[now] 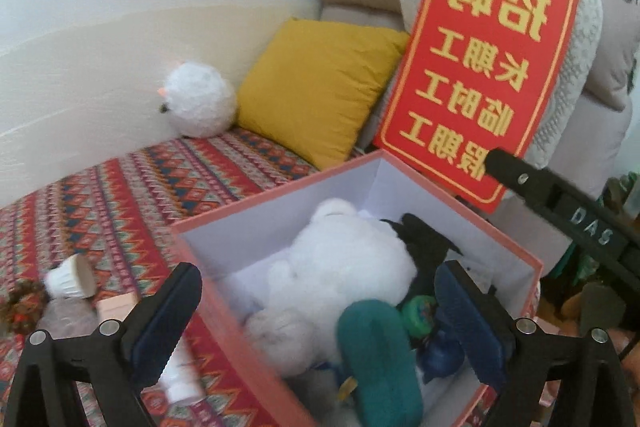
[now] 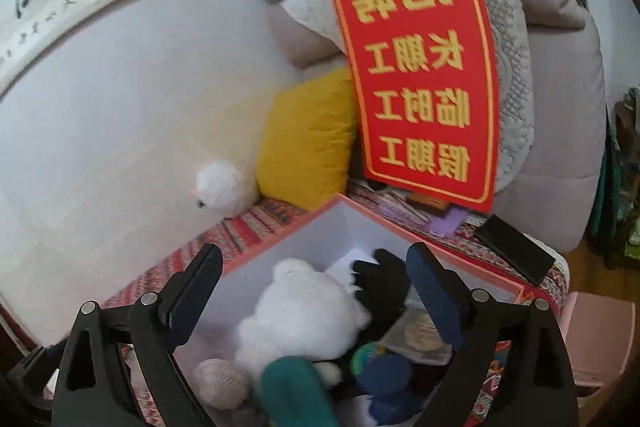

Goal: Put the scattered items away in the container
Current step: 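Carry yarn ball and pouch into the pink box and release both, then move both open tools back to the items on the bed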

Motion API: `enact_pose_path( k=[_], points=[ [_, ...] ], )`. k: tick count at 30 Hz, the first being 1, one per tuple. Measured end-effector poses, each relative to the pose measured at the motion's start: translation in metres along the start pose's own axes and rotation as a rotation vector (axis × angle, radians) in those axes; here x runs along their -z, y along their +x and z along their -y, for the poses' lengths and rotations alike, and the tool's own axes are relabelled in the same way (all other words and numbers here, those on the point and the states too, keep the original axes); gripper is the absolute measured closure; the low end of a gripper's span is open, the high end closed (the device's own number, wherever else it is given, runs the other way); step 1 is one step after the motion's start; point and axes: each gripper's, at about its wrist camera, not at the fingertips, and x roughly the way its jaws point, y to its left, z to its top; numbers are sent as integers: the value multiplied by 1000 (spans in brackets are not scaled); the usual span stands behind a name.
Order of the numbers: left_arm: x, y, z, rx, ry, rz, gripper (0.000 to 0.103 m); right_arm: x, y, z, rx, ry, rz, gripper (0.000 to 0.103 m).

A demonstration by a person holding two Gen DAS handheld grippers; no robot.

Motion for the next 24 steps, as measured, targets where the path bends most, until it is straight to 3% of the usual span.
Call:
enact_pose_path(
  k=[6,11,18,24],
  points=[
    [17,-54,-44,-78,-58,35,5,14,-41,-67,-118,-62,44,3],
    [47,-92,-96,-161,-140,28,5,42,-52,-131,-202,-149,13,2],
    [104,-104,-178,-252,-295,-41,5,103,-36,-224,-314,-343,-108,2],
    [150,-110,-250,-333,-427,-98,5,174,5,-284,-393,-501,-287,2]
  ],
)
